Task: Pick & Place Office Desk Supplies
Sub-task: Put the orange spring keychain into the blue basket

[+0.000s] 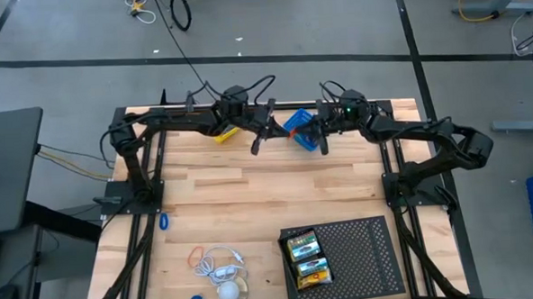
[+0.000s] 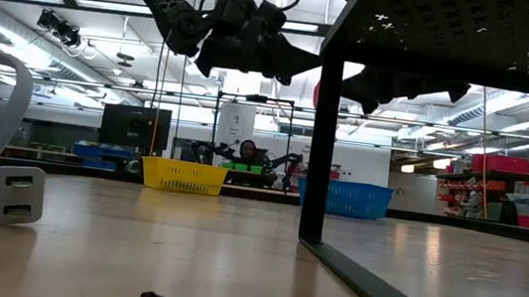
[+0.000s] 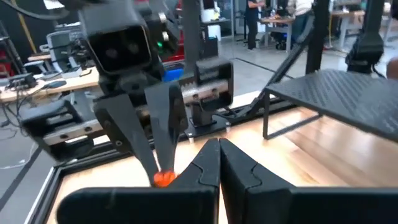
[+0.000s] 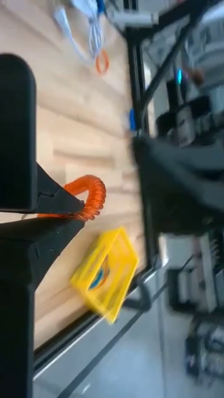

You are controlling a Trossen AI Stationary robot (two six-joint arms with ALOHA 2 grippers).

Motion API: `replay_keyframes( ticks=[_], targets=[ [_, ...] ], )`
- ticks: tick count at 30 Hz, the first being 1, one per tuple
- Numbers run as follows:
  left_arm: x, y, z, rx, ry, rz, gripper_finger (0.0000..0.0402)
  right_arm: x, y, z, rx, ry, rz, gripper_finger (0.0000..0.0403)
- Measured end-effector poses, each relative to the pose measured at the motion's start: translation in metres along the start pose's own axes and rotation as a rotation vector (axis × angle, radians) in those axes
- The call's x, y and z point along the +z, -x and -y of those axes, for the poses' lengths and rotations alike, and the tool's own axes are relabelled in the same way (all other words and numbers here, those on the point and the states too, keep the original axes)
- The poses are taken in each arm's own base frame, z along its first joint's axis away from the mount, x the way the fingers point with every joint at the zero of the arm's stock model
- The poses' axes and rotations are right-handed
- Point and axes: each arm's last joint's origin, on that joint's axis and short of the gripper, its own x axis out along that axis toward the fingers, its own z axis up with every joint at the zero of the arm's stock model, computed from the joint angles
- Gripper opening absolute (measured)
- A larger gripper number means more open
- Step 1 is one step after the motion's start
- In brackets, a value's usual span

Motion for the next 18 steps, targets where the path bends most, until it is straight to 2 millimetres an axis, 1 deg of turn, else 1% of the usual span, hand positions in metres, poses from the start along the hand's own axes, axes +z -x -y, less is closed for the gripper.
replay_keyframes(
  ticks=[5,10,14,18],
  targets=[
    [0.002,0.015,-0.008,0.016,0.051,-0.016,0.0002,-0.009,0.003,0.006,-0.130,-0.059,-0.091,0.0002],
    [0.006,0.029,-0.012,0.093,0.090,-0.096,0.0002,-0.020,0.006,0.009,-0.252,-0.111,-0.216,0.0001],
    [0.009,0.037,-0.009,0.171,0.080,-0.208,0.0002,-0.017,0.007,0.010,-0.343,-0.117,-0.365,0.0001],
    [0.014,0.044,-0.005,0.238,0.078,-0.291,0.0002,-0.010,0.009,0.008,-0.439,-0.092,-0.503,0.0000]
  ],
)
